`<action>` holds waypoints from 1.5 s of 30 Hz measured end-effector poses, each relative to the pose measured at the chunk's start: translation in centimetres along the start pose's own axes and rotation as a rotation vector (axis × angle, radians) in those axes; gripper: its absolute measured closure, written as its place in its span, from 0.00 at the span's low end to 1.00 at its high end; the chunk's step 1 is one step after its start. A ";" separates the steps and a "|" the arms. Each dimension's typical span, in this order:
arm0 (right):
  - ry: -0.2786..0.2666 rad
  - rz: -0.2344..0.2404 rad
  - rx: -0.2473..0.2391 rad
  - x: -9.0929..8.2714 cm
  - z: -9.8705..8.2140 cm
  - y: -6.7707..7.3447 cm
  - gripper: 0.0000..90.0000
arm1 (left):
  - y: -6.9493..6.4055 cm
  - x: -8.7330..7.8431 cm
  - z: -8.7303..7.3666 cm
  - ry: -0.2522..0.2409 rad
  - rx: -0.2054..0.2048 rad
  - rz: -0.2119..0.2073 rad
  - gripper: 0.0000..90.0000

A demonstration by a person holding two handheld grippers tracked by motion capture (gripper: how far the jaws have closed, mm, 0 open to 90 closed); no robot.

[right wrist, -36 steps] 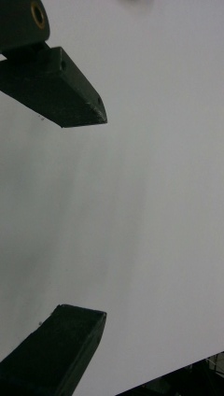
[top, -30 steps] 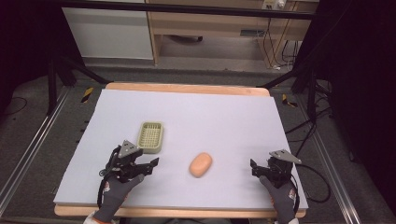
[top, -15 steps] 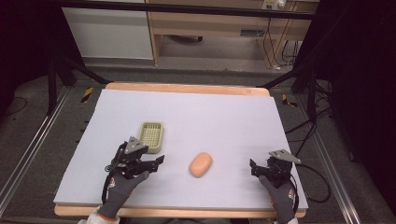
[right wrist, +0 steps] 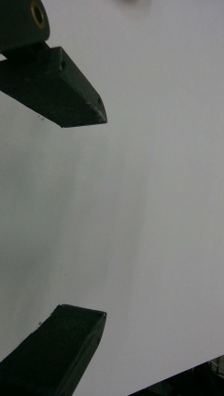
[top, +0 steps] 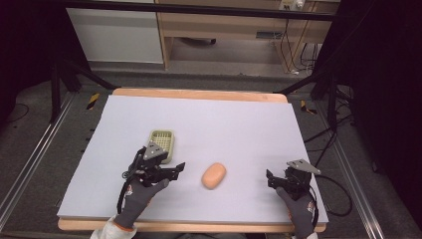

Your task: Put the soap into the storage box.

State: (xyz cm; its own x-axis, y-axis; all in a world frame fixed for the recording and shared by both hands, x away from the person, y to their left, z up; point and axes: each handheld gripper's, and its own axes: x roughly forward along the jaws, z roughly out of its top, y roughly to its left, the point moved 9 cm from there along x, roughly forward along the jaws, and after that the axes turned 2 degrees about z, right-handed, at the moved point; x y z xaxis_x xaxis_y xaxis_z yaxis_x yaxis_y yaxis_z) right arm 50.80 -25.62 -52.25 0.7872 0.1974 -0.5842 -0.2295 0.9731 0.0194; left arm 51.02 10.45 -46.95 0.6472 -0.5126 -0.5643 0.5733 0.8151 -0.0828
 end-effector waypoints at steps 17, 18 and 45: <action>0.001 0.005 0.007 0.0 0.1 0.0 0.07 | -2.4 1.6 1.1 0.005 0.027 -0.033 0.28; 0.000 0.006 0.006 0.0 0.1 0.1 0.07 | -2.7 1.8 1.1 0.009 0.031 -0.037 0.28; 0.007 0.046 -0.005 -0.1 0.4 0.6 0.07 | -6.4 5.2 1.2 0.064 0.085 -0.080 0.28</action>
State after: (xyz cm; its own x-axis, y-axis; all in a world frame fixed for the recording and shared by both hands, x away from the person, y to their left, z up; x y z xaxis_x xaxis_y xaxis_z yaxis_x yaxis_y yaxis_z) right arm 50.82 -25.04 -51.85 0.7716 0.2411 -0.5886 -0.2686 0.9623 0.0422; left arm 51.30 2.24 -48.32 0.5660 -0.5544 -0.6101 0.6639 0.7453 -0.0613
